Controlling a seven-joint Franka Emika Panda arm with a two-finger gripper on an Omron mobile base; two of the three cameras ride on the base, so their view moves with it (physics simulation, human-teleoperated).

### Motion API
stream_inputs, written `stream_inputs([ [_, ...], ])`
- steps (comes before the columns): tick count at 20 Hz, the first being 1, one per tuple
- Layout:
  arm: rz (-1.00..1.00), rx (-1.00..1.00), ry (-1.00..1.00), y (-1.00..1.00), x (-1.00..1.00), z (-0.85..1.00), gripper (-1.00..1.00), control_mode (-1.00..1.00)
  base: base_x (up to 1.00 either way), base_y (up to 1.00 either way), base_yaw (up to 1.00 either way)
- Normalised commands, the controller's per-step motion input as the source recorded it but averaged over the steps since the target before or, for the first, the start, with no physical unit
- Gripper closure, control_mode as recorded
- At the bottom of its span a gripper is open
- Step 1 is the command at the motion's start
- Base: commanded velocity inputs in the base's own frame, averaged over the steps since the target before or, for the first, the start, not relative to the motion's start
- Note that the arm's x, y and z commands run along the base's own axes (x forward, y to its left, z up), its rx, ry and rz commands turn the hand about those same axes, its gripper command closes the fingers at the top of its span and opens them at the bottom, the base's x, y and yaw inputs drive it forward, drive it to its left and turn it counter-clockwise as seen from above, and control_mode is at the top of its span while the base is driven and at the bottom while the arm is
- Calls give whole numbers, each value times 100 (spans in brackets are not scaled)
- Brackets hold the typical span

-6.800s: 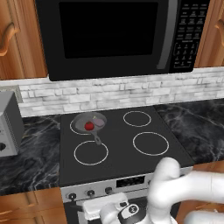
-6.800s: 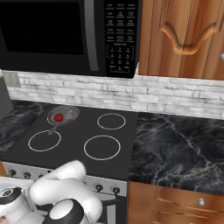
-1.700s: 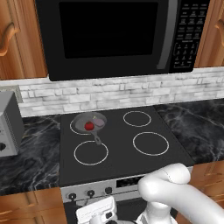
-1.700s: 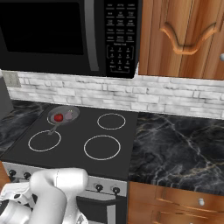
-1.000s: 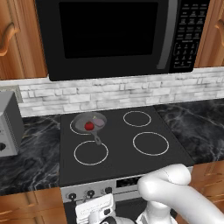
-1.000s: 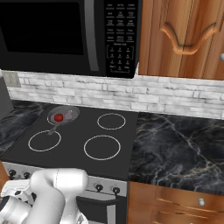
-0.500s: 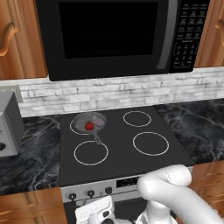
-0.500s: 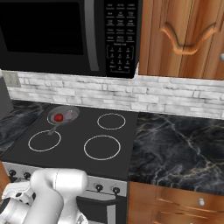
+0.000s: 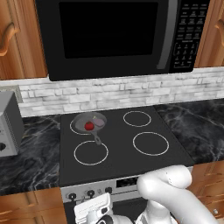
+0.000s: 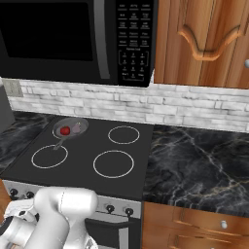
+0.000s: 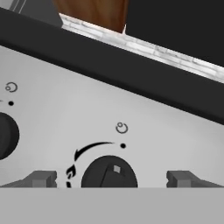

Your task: Put the eggplant and tomato in the pan. Then turn on the rear left burner and set the heat to medium.

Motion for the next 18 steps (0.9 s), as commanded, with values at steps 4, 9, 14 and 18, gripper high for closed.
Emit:
stream_inputs([
  [4,0,0,0,0,0,0,100,-100,0,0,0],
  [9,0,0,0,0,0,0,100,-100,0,0,0],
  [14,0,0,0,0,0,0,100,-100,0,0,0],
  [18,0,0,-3,0,0,-3,100,-100,0,0,0],
])
